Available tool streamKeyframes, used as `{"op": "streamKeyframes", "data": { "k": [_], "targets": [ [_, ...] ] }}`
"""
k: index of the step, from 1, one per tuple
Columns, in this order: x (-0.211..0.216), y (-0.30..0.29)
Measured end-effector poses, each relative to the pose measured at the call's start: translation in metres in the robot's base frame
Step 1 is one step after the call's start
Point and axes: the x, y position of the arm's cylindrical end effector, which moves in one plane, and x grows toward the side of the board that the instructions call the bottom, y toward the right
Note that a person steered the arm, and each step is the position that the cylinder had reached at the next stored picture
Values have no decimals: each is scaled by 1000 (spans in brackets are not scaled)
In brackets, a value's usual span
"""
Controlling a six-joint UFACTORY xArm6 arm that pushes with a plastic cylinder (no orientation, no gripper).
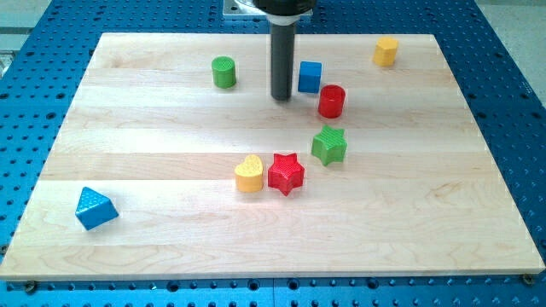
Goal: Move the red circle to the bottom left of the blue cube
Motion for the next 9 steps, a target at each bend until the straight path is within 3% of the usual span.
{"op": "streamKeyframes", "data": {
  "k": [1,3,4,5,7,8,9],
  "targets": [
    [-10,37],
    [11,39],
    [11,75],
    [29,119],
    [116,171],
    [144,146],
    [120,136]
  ]
}}
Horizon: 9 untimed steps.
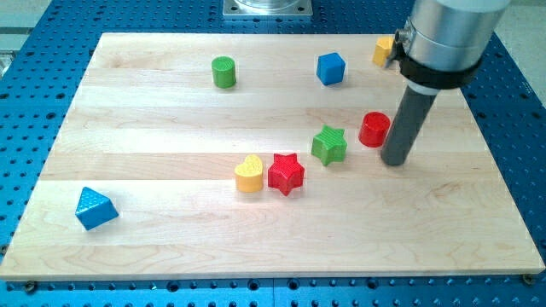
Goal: Move the red circle to the bottom left of the blue cube
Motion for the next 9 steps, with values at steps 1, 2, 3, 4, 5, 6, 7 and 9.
{"op": "streamKeyframes", "data": {
  "k": [1,2,3,4,5,6,7,9],
  "targets": [
    [-37,-5],
    [-43,-18],
    [-63,-20],
    [-84,-46],
    [-84,-85],
    [-61,-85],
    [-56,-99],
    [-67,-125]
  ]
}}
